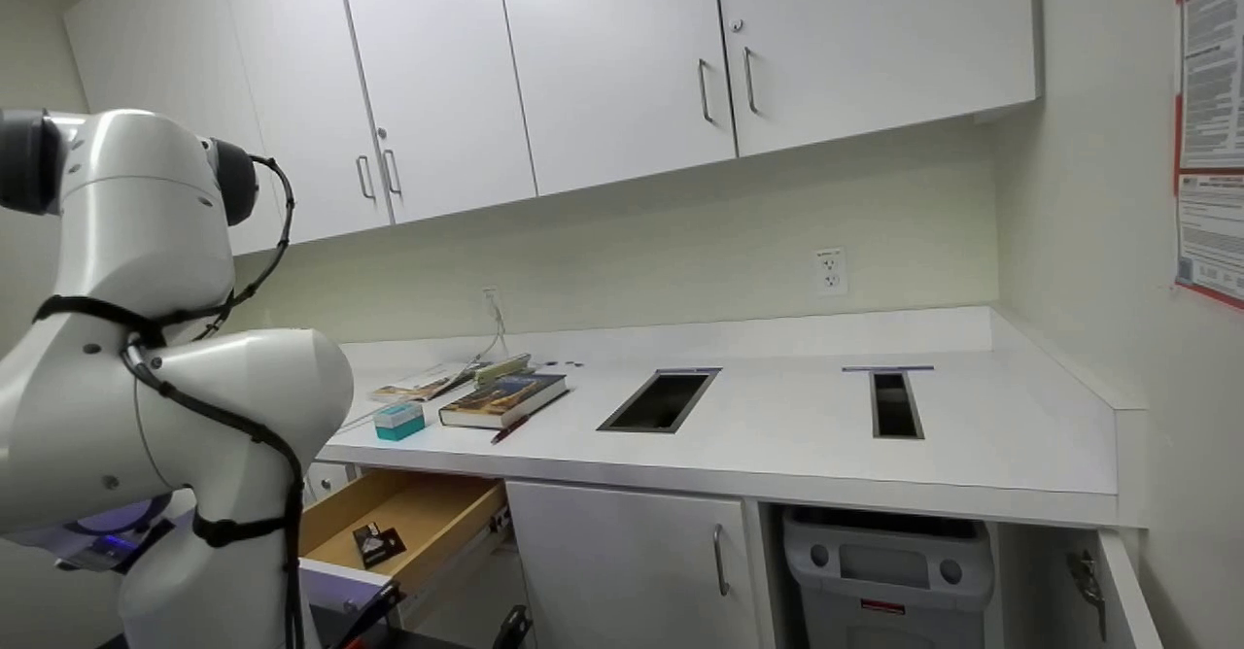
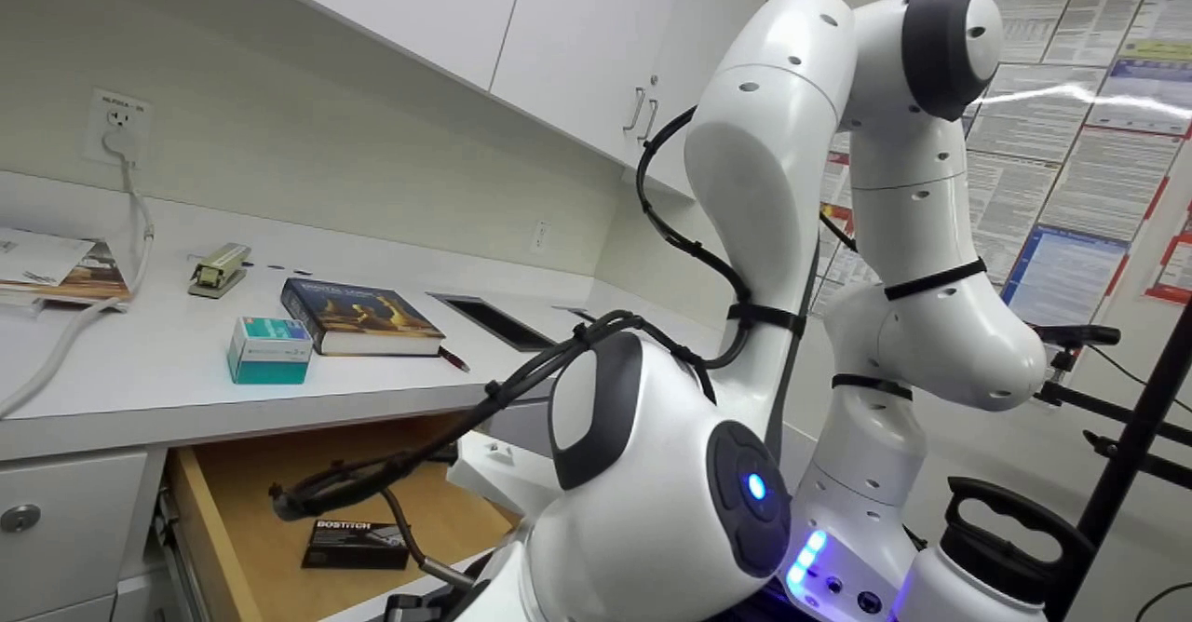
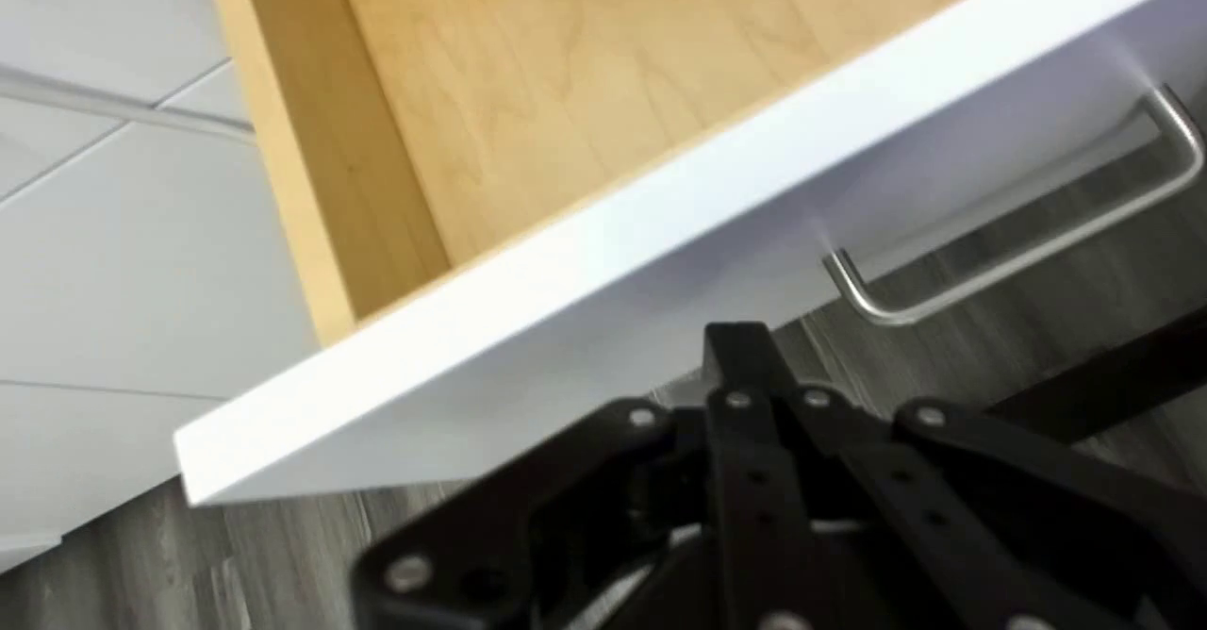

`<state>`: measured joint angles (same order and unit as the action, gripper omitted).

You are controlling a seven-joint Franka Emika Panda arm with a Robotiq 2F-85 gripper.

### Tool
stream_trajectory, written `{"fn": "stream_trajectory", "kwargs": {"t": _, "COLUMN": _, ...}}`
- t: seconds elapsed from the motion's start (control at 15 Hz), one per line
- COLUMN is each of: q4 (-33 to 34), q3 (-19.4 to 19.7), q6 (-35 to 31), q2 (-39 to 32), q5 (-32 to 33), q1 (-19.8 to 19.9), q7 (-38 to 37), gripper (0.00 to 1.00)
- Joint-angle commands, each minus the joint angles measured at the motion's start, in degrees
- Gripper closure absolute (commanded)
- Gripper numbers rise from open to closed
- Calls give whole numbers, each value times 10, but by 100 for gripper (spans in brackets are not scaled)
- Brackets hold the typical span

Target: Close the kitchen drawer

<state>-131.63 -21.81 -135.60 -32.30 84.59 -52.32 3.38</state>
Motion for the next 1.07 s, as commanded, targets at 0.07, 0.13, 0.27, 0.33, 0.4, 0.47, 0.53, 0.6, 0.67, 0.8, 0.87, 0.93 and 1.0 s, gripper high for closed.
{"fn": "stream_trajectory", "kwargs": {"t": 0.07, "q4": 54, "q3": 18, "q6": 80, "q2": -55, "q5": 80, "q1": -12, "q7": -27, "gripper": 100}}
{"fn": "stream_trajectory", "kwargs": {"t": 0.13, "q4": 61, "q3": 20, "q6": 102, "q2": -63, "q5": 98, "q1": -12, "q7": -27, "gripper": 100}}
{"fn": "stream_trajectory", "kwargs": {"t": 0.27, "q4": 74, "q3": 23, "q6": 139, "q2": -76, "q5": 130, "q1": -8, "q7": -18, "gripper": 100}}
{"fn": "stream_trajectory", "kwargs": {"t": 0.33, "q4": 81, "q3": 26, "q6": 155, "q2": -82, "q5": 146, "q1": -5, "q7": -16, "gripper": 100}}
{"fn": "stream_trajectory", "kwargs": {"t": 0.4, "q4": 88, "q3": 30, "q6": 171, "q2": -88, "q5": 162, "q1": -2, "q7": -14, "gripper": 100}}
{"fn": "stream_trajectory", "kwargs": {"t": 0.47, "q4": 95, "q3": 34, "q6": 184, "q2": -94, "q5": 176, "q1": 1, "q7": -11, "gripper": 100}}
{"fn": "stream_trajectory", "kwargs": {"t": 0.53, "q4": 102, "q3": 38, "q6": 196, "q2": -100, "q5": 190, "q1": 6, "q7": -7, "gripper": 100}}
{"fn": "stream_trajectory", "kwargs": {"t": 0.6, "q4": 109, "q3": 42, "q6": 207, "q2": -106, "q5": 203, "q1": 10, "q7": -4, "gripper": 100}}
{"fn": "stream_trajectory", "kwargs": {"t": 0.67, "q4": 117, "q3": 48, "q6": 212, "q2": -112, "q5": 215, "q1": 16, "q7": -3, "gripper": 100}}
{"fn": "stream_trajectory", "kwargs": {"t": 0.8, "q4": 131, "q3": 55, "q6": 225, "q2": -124, "q5": 237, "q1": 27, "q7": -1, "gripper": 100}}
{"fn": "stream_trajectory", "kwargs": {"t": 0.87, "q4": 136, "q3": 57, "q6": 230, "q2": -128, "q5": 246, "q1": 32, "q7": 0, "gripper": 100}}
{"fn": "stream_trajectory", "kwargs": {"t": 0.93, "q4": 141, "q3": 59, "q6": 234, "q2": -131, "q5": 255, "q1": 39, "q7": 2, "gripper": 100}}
{"fn": "stream_trajectory", "kwargs": {"t": 1.0, "q4": 146, "q3": 60, "q6": 239, "q2": -135, "q5": 263, "q1": 44, "q7": 5, "gripper": 100}}
